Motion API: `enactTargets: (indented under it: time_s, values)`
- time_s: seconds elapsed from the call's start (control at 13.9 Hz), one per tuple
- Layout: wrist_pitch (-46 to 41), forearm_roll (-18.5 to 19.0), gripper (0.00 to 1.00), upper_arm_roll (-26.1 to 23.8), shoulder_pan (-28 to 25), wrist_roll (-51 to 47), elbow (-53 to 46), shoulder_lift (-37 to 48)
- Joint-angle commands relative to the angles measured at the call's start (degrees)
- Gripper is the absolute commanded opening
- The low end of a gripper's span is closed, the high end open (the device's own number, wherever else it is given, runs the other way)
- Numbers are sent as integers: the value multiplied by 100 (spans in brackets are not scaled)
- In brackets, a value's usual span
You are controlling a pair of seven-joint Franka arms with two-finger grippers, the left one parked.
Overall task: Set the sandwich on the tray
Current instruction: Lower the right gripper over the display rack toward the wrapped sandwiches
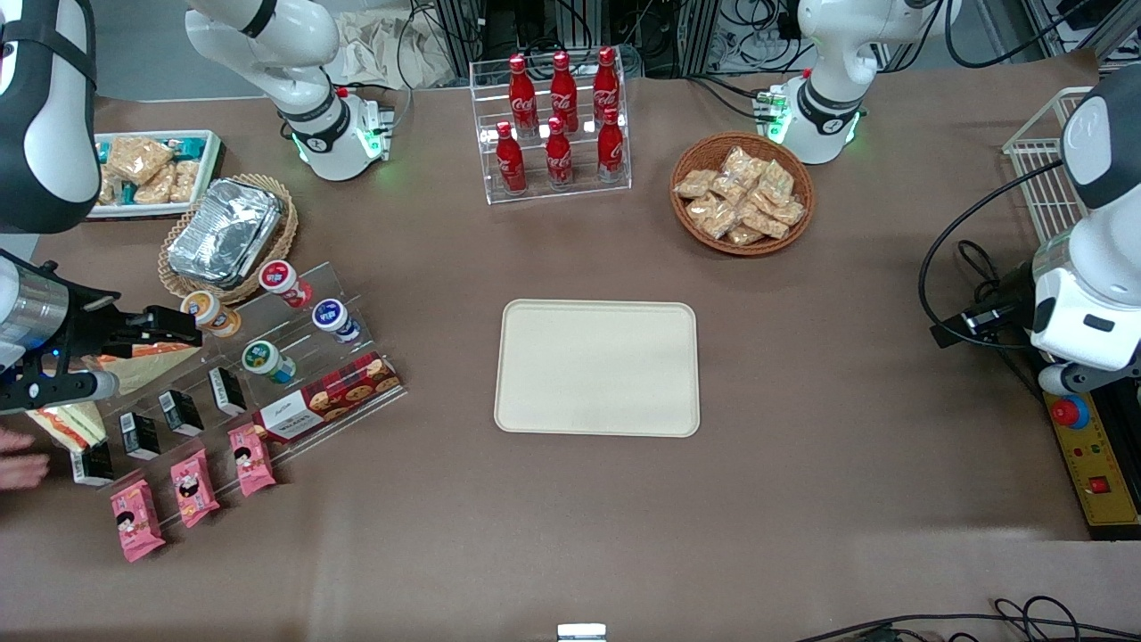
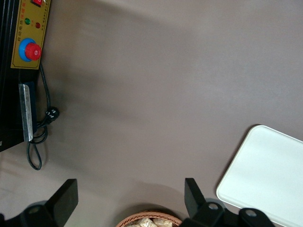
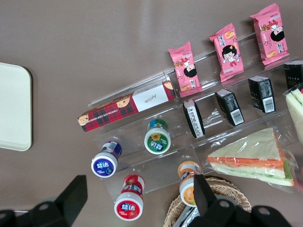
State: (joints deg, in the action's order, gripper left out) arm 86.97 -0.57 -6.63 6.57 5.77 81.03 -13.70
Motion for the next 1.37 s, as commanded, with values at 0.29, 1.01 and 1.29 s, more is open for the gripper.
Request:
enactTargets:
  time_s: [0.29,1.01,1.29]
  values:
    - [-66,-57,100,12,64,55,-44,8]
    - [189,277,100,92,186,46,97,52]
    - [145,268,100,92,634,371,97,78]
